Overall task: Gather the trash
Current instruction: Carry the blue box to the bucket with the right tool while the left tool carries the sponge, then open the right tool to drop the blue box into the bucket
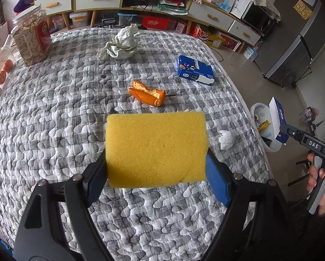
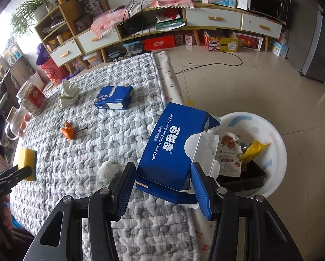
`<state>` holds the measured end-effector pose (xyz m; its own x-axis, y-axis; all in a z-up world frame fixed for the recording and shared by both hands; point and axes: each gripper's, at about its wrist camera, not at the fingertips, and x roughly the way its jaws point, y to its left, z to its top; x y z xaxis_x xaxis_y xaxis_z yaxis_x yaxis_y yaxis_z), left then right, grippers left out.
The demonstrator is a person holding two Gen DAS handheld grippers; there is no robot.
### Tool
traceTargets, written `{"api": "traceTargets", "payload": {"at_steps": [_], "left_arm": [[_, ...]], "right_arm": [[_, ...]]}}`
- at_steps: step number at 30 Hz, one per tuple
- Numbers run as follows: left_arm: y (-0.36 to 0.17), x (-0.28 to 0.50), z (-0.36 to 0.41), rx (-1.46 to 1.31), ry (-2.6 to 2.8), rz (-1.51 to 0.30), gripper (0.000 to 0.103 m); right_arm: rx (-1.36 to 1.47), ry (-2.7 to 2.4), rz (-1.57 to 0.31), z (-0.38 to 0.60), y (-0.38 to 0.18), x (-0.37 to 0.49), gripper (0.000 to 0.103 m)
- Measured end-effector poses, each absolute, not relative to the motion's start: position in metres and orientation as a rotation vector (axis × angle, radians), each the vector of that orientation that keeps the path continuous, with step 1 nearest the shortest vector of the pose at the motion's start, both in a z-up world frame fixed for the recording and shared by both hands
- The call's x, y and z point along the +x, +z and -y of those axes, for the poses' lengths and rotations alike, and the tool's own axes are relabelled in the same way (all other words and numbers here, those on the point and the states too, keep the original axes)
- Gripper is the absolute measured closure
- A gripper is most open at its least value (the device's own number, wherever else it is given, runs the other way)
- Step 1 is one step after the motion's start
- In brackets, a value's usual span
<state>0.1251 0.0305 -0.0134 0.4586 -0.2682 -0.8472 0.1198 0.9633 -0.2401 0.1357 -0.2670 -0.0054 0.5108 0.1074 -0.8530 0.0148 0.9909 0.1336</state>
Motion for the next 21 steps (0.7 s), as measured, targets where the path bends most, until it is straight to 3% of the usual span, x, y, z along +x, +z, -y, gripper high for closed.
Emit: {"api": "traceTargets", "payload": {"at_steps": [19, 21], "left_arm": [[-0.020, 0.134, 0.086, -0.023, -0.425, -1.024, 0.021], [-0.022, 0.135, 0.097, -0.005, -0.442, -1.019, 0.021]], "right_arm": [[0.279, -0.128, -1.042, 0.378, -0.026, 0.130, 0.047], [0.296, -0.126, -1.049, 0.383, -0.029, 0.135, 0.037]]}}
